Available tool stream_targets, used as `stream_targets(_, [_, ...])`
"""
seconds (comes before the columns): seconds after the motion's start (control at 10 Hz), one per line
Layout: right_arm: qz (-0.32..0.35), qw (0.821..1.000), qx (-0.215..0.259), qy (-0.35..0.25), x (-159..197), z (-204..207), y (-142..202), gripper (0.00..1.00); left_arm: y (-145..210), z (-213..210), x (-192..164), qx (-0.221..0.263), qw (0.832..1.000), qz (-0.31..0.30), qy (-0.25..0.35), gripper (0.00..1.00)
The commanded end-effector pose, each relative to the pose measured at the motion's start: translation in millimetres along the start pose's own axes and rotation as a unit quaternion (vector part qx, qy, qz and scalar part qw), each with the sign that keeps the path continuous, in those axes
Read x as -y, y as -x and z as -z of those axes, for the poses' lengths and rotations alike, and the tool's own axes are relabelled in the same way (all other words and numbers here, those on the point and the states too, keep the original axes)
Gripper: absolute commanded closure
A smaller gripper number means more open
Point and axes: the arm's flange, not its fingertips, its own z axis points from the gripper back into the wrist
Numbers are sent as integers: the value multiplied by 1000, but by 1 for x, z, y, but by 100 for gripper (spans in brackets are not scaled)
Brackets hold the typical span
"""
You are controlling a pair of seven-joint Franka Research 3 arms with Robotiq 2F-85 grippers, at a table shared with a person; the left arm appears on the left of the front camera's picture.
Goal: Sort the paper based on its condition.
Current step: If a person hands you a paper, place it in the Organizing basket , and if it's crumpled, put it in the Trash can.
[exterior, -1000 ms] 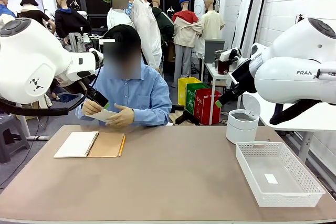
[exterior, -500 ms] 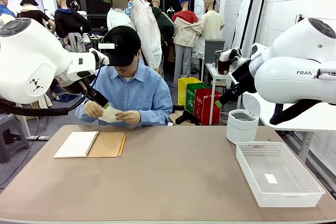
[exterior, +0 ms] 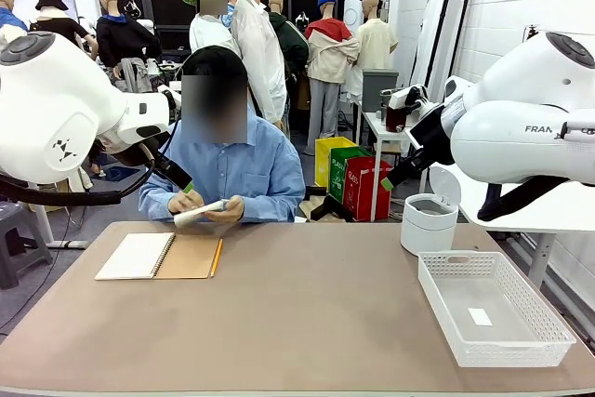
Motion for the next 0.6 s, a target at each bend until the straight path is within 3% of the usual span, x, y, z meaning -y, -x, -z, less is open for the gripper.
stream_targets(0.0, [0, 1000, 0, -1, 0, -1, -1, 0, 0, 0, 0, 0, 1000, 2, 0, 0])
stream_targets(0.5, [0, 1000, 0, -1, 0, -1, -1, 0, 0, 0, 0, 0, 1000, 2, 0, 0])
